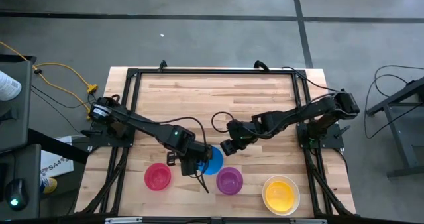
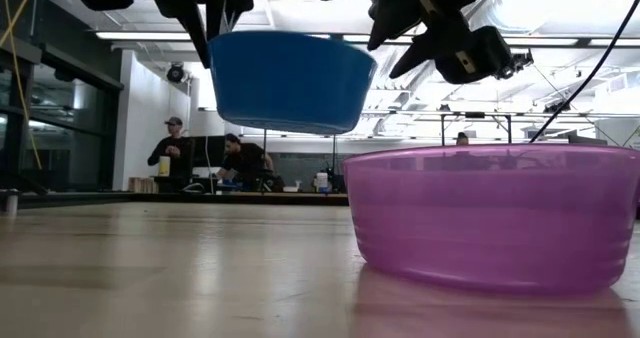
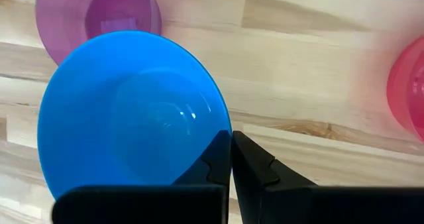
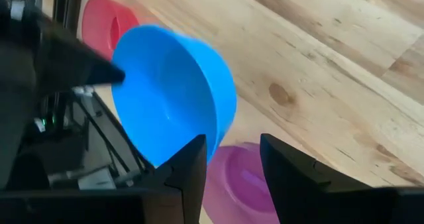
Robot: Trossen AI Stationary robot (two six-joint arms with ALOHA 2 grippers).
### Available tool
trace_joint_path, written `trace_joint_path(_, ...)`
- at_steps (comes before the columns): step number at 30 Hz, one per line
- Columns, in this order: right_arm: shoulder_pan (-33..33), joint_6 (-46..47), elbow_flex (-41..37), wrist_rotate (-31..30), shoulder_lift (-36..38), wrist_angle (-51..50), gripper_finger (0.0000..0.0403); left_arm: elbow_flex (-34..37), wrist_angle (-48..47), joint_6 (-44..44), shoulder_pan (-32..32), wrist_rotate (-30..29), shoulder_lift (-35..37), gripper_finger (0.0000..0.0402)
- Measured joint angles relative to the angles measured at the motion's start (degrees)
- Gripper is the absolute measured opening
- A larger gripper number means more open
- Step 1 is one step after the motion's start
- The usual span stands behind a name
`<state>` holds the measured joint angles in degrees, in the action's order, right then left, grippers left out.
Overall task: Nest bowls inside each other
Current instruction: Stack the blue bowl on the yellow bowl
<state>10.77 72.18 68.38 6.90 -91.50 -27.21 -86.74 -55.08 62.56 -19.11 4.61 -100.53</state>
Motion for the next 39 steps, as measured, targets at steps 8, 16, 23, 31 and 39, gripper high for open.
trace_joint_path(8, 0.11, -5.91, 0.0, 3.36, -0.66, -3.39, 0.0135, 0.0, -0.02, 2.06, 0.74, -2.48, 0.0, 0.0)
trace_joint_path(16, 0.5, -5.97, 0.02, 2.46, -0.74, -2.75, 0.0135, 0.0, -0.1, 4.78, 0.74, -1.04, -0.02, 0.0)
trace_joint_path(23, 0.5, -7.22, 0.0, 3.6, -0.74, -1.63, 0.0135, 0.0, 0.22, 8.97, 0.78, -0.41, -0.02, 0.0)
trace_joint_path(31, 0.44, -9.11, 0.0, 4.82, -0.74, -1.33, 0.0135, 0.0, 0.91, 12.25, 1.52, 0.28, -0.02, 0.0)
trace_joint_path(39, -2.29, -12.96, 0.0, 5.5, -0.74, -2.56, 0.0135, 0.0, -0.38, 11.98, 3.57, 3.44, -0.02, 0.0)
